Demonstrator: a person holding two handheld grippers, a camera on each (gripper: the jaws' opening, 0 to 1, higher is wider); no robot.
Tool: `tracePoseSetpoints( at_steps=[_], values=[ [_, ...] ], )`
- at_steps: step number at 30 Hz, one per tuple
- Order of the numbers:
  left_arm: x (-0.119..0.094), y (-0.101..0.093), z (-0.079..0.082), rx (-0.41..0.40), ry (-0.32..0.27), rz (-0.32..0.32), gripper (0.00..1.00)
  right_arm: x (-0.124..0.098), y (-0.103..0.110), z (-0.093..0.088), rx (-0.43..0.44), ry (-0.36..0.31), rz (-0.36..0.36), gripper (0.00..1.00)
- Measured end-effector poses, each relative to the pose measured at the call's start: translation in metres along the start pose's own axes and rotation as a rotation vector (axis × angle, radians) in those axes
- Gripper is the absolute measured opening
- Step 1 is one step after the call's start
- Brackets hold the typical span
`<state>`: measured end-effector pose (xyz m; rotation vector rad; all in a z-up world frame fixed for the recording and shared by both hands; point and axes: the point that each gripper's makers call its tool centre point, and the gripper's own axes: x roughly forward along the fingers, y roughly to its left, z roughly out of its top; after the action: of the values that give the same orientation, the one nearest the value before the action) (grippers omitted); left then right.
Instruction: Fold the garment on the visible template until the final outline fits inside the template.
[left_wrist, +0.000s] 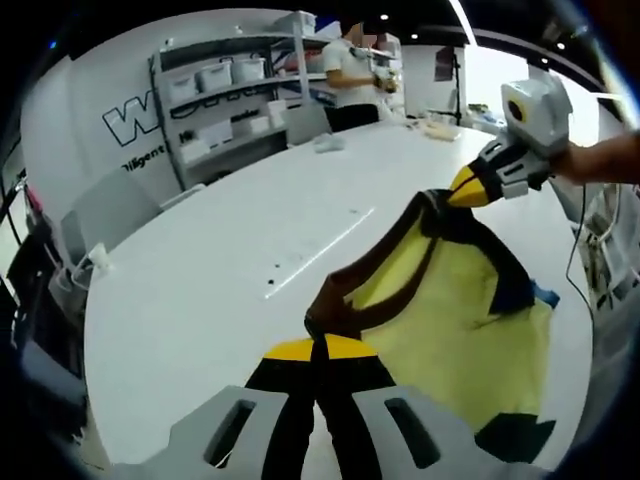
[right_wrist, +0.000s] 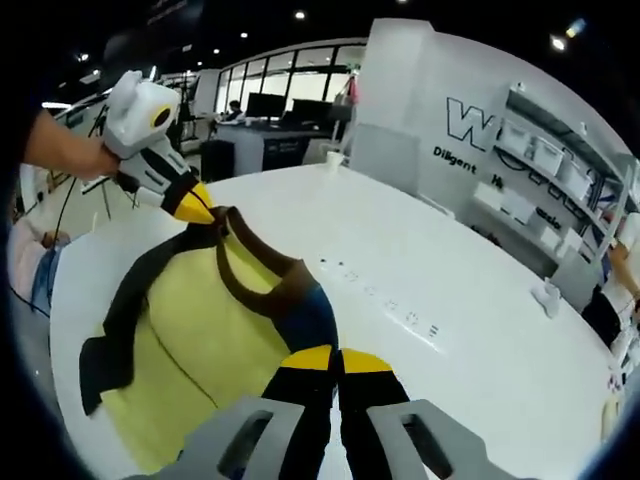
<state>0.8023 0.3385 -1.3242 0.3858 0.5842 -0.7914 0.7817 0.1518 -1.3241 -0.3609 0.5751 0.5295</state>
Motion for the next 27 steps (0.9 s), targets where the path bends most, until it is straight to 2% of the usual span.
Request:
tracePoseSetpoints(
  at_steps=[13, 19, 27],
  values=[
    [0.026, 0.005, -0.01, 0.026, 0.021, -0.004, 0.0, 0.018, -0.004, -0.023, 0.069, 0.039, -0.007, 0.0],
    [0.038, 0.005, -0.01, 0.089, 0.03, -0.007, 0.0, 0.028, -0.01, -0.03, 0.101, 0.054, -0.017, 0.0],
    [0.05, 0.006, -0.021, 0.079, 0.062, -0.006, 0.0, 0.041, -0.011, -0.04, 0.117, 0.084, -0.018, 0.0]
  ],
)
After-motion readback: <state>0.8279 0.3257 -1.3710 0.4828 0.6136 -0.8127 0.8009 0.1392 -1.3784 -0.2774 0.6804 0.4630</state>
